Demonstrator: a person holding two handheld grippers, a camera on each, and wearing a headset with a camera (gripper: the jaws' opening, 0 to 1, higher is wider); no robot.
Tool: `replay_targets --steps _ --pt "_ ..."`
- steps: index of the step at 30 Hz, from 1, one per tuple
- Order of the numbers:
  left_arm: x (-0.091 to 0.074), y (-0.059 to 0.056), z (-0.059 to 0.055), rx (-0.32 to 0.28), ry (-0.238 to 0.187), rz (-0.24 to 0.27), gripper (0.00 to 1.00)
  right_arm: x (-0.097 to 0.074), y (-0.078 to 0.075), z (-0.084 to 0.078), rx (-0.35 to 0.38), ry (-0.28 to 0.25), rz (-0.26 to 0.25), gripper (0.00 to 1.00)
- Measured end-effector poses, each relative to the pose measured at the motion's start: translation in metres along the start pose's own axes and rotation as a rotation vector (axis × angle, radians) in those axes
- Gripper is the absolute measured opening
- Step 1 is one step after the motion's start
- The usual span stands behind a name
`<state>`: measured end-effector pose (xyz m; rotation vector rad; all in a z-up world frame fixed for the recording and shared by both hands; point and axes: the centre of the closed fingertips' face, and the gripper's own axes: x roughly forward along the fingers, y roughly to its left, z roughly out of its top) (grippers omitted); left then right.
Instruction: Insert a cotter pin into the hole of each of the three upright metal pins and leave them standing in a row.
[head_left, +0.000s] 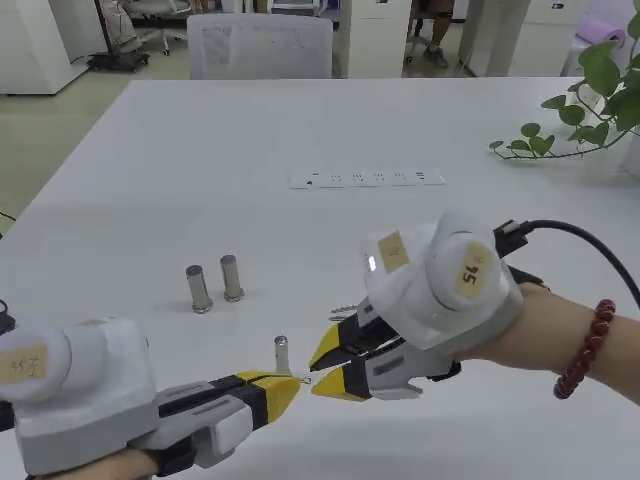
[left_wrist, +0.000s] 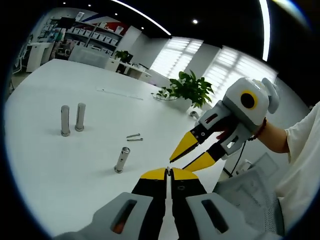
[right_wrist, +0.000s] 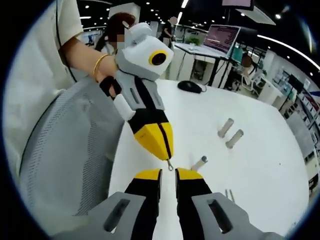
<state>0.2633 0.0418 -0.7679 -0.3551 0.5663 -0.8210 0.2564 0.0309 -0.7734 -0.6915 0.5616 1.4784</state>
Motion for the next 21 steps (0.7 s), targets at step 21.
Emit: replay_targets --steps 21 --pt "-0.001 -0.026 -0.011 0.277 0.099 -0.137 0.00 -0.017 0.015 -0.005 0.223 -0.093 0.243 0.17"
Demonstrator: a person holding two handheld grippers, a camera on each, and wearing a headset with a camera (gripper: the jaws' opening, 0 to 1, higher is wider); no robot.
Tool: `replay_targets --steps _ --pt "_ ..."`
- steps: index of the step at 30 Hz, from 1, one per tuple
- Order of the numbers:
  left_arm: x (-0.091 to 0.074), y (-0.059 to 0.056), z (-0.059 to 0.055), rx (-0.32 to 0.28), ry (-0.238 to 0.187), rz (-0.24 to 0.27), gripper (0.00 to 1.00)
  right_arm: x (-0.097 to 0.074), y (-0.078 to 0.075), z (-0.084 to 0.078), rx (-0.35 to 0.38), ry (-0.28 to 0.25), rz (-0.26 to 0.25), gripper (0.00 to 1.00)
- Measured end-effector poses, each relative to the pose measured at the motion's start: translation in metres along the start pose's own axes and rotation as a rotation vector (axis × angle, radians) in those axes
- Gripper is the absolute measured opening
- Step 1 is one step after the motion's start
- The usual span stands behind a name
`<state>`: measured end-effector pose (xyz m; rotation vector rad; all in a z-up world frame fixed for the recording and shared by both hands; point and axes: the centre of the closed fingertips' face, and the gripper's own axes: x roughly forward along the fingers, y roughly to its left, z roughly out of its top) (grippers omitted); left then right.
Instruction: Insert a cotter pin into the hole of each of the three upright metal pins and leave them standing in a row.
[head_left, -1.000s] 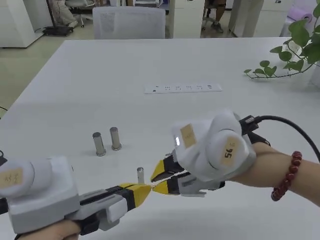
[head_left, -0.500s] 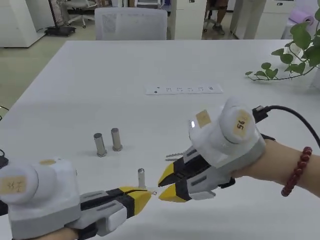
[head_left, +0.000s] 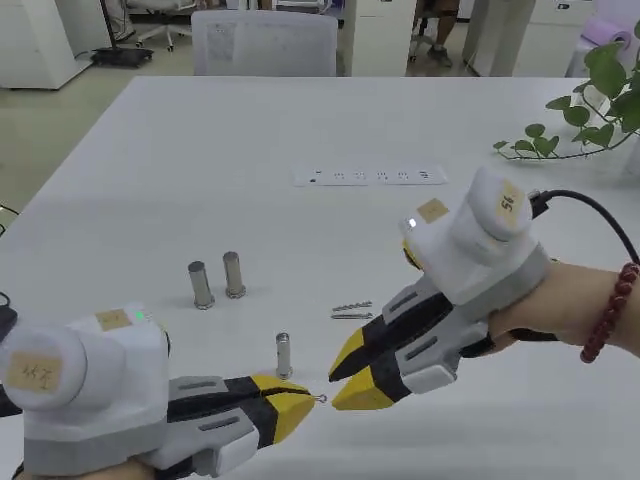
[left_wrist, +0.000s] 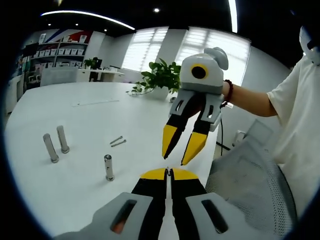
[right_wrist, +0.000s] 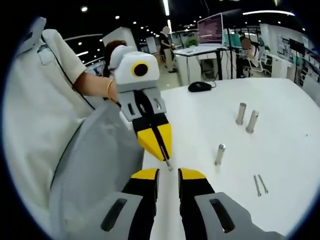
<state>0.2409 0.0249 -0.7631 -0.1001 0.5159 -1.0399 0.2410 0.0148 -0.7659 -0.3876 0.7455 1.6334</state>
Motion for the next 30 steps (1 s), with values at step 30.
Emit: replay_targets --steps 30 --pt "0.009 -0.033 -0.007 0.207 0.091 -0.163 0.00 0.009 0.030 -0.021 0.080 0.007 0.245 0.14"
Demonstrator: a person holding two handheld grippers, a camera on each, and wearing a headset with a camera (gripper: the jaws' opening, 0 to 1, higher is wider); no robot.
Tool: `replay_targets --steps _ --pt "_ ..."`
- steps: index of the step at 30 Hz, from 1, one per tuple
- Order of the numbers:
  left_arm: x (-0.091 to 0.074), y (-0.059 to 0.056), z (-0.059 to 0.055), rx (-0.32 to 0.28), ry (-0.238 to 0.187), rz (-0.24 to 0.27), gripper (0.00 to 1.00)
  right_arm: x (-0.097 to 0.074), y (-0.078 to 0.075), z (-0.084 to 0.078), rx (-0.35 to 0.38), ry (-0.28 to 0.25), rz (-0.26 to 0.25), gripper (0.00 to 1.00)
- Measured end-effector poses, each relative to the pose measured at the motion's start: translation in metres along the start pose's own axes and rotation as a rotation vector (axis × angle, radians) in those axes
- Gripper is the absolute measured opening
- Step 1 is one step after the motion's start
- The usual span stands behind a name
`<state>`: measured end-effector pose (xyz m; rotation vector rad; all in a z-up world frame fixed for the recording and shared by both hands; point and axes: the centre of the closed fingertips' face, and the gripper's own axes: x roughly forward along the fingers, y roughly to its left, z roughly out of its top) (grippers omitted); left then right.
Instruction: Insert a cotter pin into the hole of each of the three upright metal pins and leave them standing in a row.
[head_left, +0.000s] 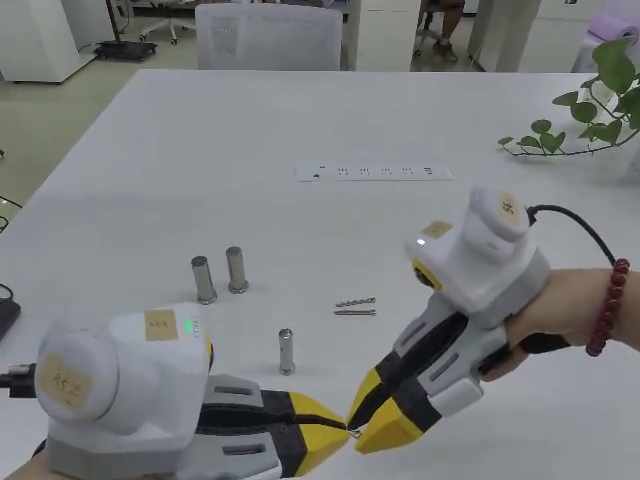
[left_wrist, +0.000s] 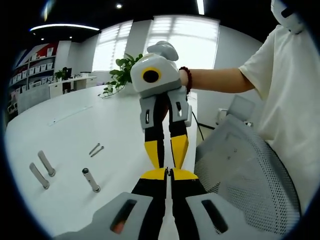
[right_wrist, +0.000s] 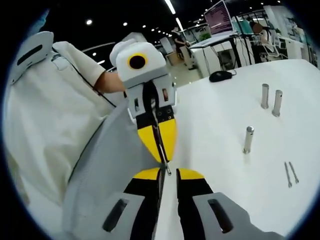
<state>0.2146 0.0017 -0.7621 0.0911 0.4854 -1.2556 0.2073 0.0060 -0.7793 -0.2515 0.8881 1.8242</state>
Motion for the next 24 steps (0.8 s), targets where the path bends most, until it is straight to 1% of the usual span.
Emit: replay_targets --steps 6,13,17,18,20,24 --pt "0.0006 -0.0015 -0.0006 0.028 0.014 -0.009 0.00 0.0024 -0.0002 0.0007 -0.002 -0.005 0.004 0.11" --pt "0.0003 -0.0013 0.0004 0.043 0.015 -0.012 0.00 0.0030 0.0014 0.0016 -0.017 -0.001 0.014 0.06" --pt "-0.0009 0.0007 0.0006 0.045 0.015 -0.007 0.00 0.0034 0.0007 0.0029 -0.031 -0.005 0.004 0.05" --pt "-0.0013 0.0018 0.0009 0.045 0.013 -0.003 0.00 0.0037 0.0001 0.0035 -0.049 -0.006 -0.002 0.05" --pt "-0.0018 0.0027 0.0009 0.041 0.013 0.002 0.00 0.0038 -0.0012 0.0037 -0.055 -0.004 -0.009 0.05" --pt "-0.0024 0.0062 0.0006 0.038 0.013 0.021 0.00 0.0037 -0.0038 0.0048 -0.094 0.007 -0.034 0.04"
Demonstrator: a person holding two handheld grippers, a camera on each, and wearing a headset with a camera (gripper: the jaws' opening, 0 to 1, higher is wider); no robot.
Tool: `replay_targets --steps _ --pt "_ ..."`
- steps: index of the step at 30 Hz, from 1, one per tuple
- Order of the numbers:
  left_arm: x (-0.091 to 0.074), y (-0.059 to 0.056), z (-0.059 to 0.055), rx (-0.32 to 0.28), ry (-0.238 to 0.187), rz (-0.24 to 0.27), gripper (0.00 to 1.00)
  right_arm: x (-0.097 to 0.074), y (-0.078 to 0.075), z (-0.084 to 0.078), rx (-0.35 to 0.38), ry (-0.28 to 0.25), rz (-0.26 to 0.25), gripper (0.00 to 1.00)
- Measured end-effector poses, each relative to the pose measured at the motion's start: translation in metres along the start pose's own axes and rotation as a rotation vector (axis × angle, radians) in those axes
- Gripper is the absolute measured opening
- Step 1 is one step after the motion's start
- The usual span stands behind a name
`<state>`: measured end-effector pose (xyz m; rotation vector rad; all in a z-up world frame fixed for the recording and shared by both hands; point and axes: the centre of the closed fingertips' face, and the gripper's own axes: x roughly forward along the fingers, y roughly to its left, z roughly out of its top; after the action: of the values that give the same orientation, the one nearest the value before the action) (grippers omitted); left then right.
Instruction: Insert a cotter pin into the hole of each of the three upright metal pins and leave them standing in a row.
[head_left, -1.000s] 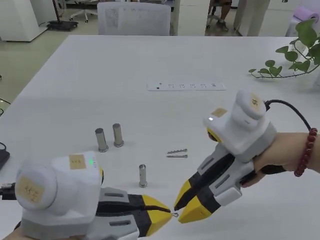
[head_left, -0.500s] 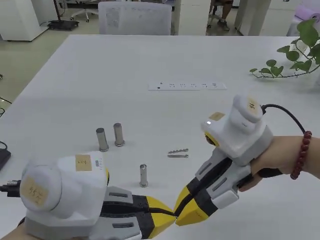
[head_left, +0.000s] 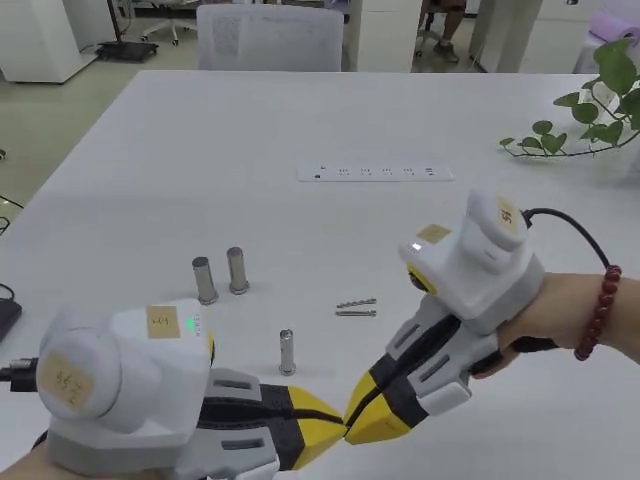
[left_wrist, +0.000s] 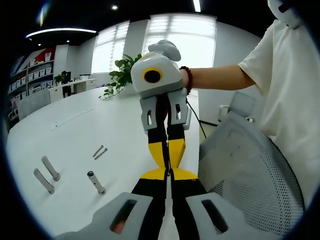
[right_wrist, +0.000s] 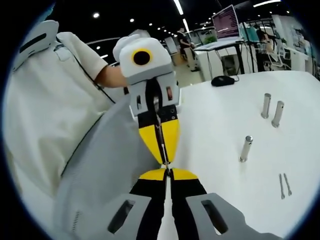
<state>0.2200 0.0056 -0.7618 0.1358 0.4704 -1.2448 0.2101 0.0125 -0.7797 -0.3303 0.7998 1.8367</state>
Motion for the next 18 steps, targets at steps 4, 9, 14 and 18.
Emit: replay_targets --steps 4,9,14,18 --pt "0.000 0.002 0.000 0.000 -0.004 0.016 0.00 0.000 -0.003 0.001 -0.044 0.025 -0.031 0.04" --pt "0.001 0.006 0.000 -0.024 -0.015 0.043 0.01 -0.001 -0.004 0.000 -0.059 0.056 -0.057 0.04" --pt "0.001 0.011 0.001 -0.045 -0.036 0.079 0.04 -0.002 -0.009 0.001 -0.071 0.076 -0.094 0.03" --pt "0.000 0.015 -0.001 -0.042 -0.035 0.107 0.10 -0.005 -0.016 0.000 -0.076 0.094 -0.134 0.03"
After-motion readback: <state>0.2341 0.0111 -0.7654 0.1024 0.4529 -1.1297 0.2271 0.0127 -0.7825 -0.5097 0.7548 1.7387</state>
